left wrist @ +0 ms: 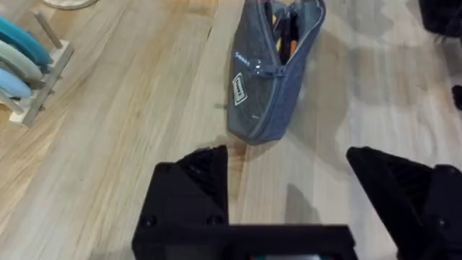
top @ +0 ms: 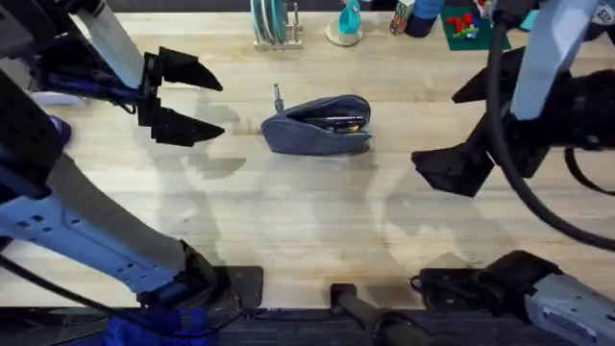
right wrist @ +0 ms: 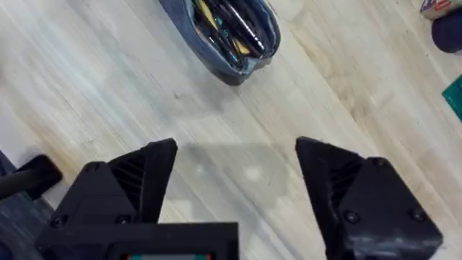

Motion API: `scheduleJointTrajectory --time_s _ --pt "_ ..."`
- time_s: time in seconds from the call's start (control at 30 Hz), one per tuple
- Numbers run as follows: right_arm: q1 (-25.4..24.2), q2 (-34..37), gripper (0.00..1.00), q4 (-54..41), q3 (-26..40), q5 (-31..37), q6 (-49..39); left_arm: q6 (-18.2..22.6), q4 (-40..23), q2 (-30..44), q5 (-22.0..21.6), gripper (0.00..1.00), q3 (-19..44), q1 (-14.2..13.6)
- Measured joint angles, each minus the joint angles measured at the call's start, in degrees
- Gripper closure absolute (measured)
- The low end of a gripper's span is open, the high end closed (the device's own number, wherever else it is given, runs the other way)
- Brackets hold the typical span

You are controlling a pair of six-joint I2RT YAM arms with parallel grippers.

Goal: Unzip the bag, pick up the pens from the table one at a time and place them inside, then zip the bag closed.

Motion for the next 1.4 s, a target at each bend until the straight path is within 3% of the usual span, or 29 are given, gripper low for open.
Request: scheduleJointTrajectory --time_s 0.37,0.73,0.93,1.4 --pt "0.0 0.0 0.005 0.0 0.0 0.0 0.0 0.0 4.3 3.6 2.0 0.005 -0.4 -0.1" --pt "0.0 0.0 0.005 0.0 0.0 0.0 0.0 0.0 9.8 8.5 5.9 0.005 -6.8 -0.2" --pt "0.0 0.0 0.005 0.0 0.0 0.0 0.0 0.0 13.1 8.5 6.5 0.005 -9.5 -2.0" --pt "0.0 0.0 0.005 -3.5 0.0 0.0 0.0 0.0 13.2 8.5 8.7 0.005 -10.4 -3.2"
